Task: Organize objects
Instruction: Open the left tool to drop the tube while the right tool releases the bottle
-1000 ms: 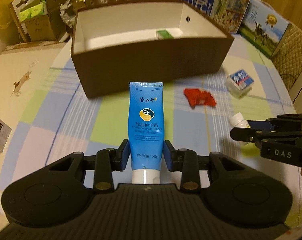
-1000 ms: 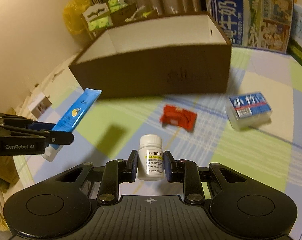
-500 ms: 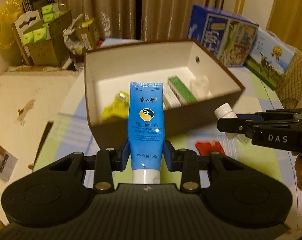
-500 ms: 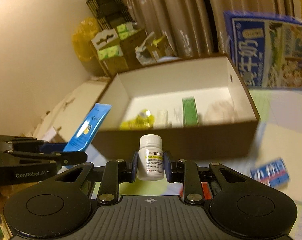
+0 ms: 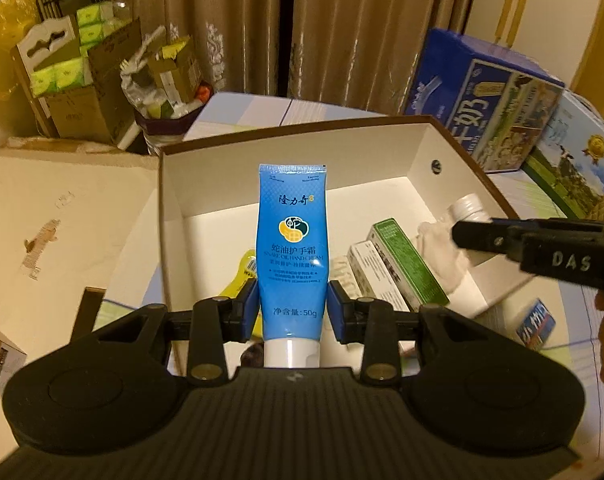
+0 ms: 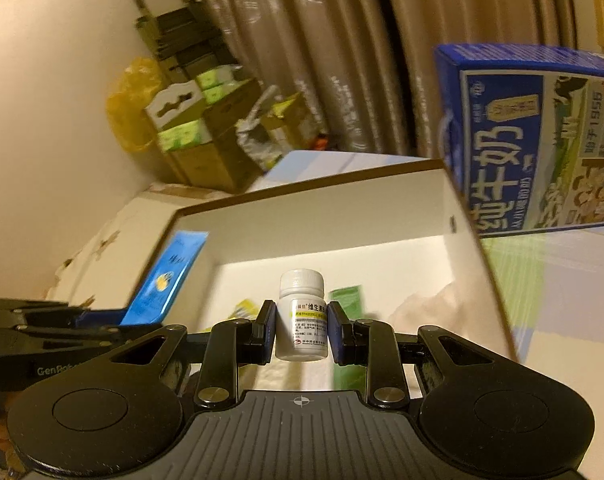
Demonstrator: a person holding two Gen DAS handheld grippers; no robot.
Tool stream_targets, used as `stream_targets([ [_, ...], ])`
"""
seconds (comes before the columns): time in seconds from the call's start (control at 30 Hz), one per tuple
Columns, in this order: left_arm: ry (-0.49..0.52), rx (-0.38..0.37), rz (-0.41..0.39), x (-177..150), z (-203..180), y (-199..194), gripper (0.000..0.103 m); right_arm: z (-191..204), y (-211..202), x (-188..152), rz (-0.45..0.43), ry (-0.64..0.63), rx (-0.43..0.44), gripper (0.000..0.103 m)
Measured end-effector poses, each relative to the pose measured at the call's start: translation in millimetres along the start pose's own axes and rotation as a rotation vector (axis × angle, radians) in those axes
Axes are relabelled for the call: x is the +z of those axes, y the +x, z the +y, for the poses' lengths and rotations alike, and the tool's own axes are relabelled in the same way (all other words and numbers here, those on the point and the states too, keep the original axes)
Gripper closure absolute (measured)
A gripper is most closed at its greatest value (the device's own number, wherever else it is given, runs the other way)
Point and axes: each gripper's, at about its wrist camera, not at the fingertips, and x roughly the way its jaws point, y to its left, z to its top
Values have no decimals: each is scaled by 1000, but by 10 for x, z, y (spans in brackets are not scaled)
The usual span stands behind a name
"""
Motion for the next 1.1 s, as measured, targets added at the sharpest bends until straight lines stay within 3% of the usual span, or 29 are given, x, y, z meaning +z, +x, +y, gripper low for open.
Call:
stream_targets([
  [0.33, -41, -24, 95, 276, 51, 748, 72, -339, 410, 227, 54, 34, -75, 79],
  [0.83, -88, -38, 147, 480, 115, 1341, 72, -477, 792, 319, 109, 82, -106, 79],
  [0.9, -87, -42, 130, 493, 117, 1341, 67, -488, 806, 335, 111, 90, -104, 79],
  [0.97, -85, -35, 118, 514, 121, 1326, 53, -503, 813, 350, 110, 100, -103, 79],
  [1.1, -69, -26, 104, 552, 144, 1278, 51, -534, 816, 393, 100, 120, -86, 79],
])
